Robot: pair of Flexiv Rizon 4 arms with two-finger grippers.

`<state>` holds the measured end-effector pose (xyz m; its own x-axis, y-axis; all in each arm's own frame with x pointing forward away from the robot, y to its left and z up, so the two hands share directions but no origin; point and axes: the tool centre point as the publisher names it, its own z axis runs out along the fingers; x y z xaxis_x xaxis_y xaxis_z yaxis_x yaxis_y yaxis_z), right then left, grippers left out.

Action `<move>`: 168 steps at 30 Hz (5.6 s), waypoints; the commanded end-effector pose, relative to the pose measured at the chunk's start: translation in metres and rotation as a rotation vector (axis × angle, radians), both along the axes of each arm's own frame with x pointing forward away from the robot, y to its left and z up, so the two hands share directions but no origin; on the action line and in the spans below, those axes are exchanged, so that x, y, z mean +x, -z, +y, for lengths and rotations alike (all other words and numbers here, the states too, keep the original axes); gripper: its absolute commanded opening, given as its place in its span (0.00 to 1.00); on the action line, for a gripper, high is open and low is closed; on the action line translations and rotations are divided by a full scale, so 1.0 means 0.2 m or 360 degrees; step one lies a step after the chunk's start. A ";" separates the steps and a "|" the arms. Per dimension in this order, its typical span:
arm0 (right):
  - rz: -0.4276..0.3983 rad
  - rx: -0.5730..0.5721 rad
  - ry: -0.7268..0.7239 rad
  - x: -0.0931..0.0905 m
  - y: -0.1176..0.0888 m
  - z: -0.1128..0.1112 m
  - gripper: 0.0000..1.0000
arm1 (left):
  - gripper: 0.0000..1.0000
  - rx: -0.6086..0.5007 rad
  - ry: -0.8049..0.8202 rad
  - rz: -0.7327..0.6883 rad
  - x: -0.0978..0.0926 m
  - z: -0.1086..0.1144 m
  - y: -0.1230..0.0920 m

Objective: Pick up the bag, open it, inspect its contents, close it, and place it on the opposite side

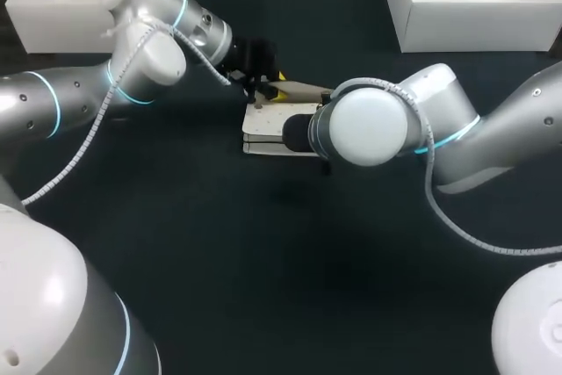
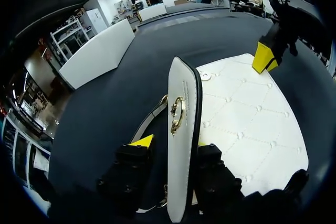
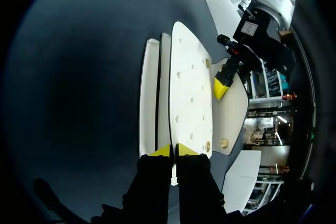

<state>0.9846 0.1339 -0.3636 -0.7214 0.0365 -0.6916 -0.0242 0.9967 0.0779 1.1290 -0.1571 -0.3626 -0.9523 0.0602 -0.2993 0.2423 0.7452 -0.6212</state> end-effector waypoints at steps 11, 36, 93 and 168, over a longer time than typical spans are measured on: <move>-0.0008 0.0003 0.0000 -0.01 0.01 0.00 0.00 | 0.00 -0.0045 0.0018 0.0093 0.06 0.00 0.02; -0.0172 -0.0020 0.0029 -0.05 -0.43 -0.06 0.21 | 0.00 -0.0077 0.0017 0.0248 0.07 0.05 -0.35; -0.0096 -0.0091 0.0046 0.40 -0.52 0.10 0.00 | 0.00 -0.0099 -0.0120 0.0403 -0.17 0.13 -0.58; 0.0194 -0.0131 0.0028 0.35 -0.19 0.10 0.23 | 0.00 -0.0354 0.0024 0.0474 -0.26 0.07 -0.69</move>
<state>1.0496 0.1496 -0.3221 -0.7965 -0.0032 -0.6046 -0.0079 1.0000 0.0051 1.0714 -0.1433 -0.2236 -0.9993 0.0260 -0.0258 0.0361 0.5836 -0.8113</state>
